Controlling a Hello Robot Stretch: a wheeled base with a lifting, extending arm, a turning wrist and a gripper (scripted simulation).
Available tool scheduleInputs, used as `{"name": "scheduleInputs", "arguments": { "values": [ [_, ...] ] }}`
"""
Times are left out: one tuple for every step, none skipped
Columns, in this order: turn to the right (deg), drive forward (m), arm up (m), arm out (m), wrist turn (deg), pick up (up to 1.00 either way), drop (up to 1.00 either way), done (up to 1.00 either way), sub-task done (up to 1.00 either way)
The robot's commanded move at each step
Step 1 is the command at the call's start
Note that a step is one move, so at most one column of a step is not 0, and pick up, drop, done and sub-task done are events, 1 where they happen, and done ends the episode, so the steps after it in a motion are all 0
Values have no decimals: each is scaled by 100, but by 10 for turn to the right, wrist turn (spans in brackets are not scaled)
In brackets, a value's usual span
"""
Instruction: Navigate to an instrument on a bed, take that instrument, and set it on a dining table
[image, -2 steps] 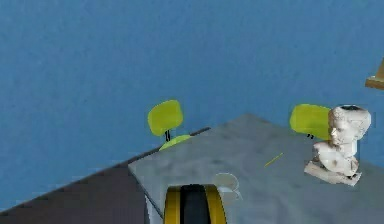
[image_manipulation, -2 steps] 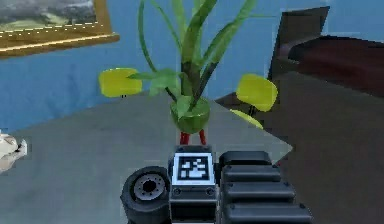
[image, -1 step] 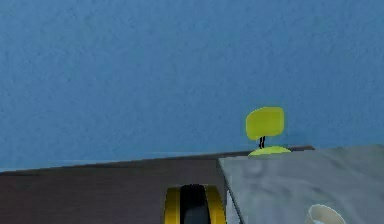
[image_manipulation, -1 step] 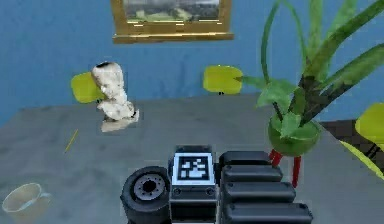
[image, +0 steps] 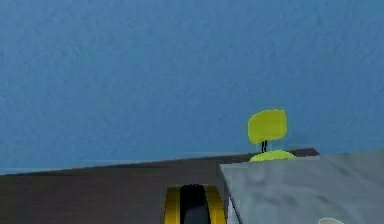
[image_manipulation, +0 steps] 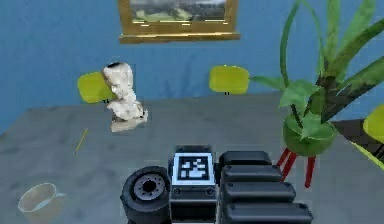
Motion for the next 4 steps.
{"name": "scheduleInputs", "arguments": {
  "values": [
    [450, 0, 0, 0, 0, 0, 0, 0, 0],
    [450, 0, 0, 0, 0, 0, 0, 0, 0],
    [450, 0, 0, 0, 0, 0, 0, 0, 0],
    [330, 0, 0, 0, 0, 0, 0, 0, 0]
  ]
}}
